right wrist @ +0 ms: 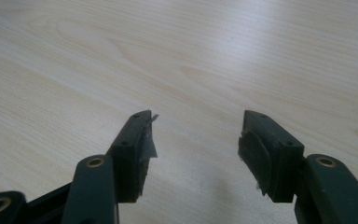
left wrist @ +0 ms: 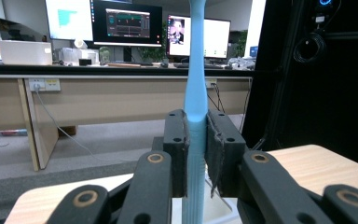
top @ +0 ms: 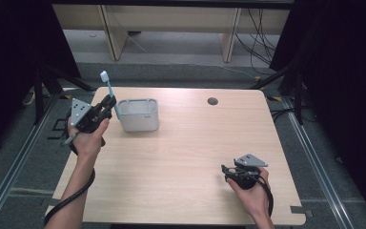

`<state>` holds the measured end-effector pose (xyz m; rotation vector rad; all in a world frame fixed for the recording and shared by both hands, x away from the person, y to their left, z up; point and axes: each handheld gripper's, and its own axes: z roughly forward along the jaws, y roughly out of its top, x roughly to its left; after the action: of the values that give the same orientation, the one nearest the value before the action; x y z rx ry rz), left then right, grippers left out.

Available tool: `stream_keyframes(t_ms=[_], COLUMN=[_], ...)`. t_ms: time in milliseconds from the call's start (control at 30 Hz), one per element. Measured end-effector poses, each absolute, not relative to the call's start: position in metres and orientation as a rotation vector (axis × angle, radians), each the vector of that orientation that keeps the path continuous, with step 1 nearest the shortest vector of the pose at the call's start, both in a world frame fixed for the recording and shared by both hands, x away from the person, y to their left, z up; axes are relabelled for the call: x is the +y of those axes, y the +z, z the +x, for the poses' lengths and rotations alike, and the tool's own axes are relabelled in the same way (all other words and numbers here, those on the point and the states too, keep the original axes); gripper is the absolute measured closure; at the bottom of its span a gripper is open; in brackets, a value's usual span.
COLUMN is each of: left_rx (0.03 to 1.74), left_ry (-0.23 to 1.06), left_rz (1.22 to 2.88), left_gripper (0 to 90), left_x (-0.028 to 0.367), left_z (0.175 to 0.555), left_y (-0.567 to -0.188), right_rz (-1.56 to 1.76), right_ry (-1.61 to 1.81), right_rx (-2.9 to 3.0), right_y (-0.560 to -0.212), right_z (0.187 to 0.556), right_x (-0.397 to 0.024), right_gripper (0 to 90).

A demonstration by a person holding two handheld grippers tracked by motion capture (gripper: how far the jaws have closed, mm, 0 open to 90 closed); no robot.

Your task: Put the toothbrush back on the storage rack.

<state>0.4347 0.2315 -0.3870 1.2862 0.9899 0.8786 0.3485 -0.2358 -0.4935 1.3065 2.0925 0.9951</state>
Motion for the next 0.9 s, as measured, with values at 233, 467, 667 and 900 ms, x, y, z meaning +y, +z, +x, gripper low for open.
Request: stream_keyframes(t_ms=[233, 467, 667, 900], left_rx=[0.981, 0.983, 0.992, 1.0], left_ry=[0.892, 0.895, 0.896, 0.898], left_rz=[1.278, 1.273, 1.273, 1.263], left_gripper=[78.5, 78.5, 78.5, 78.5], left_x=[0.23, 0.228, 0.228, 0.226], left_z=[0.443, 0.452, 0.459, 0.468], left_y=[-0.38, -0.378, -0.379, -0.379], right_rz=[1.306, 1.312, 1.313, 1.313], right_ry=[1.005, 1.008, 1.007, 1.008], right_rx=[2.1, 2.077, 2.075, 2.073], right_y=[-0.494, -0.494, -0.494, -0.494], right_z=[0.349, 0.349, 0.349, 0.349], right_x=[-0.237, -0.238, -0.238, -0.238], right_gripper=[44.4, 44.4, 44.4, 44.4])
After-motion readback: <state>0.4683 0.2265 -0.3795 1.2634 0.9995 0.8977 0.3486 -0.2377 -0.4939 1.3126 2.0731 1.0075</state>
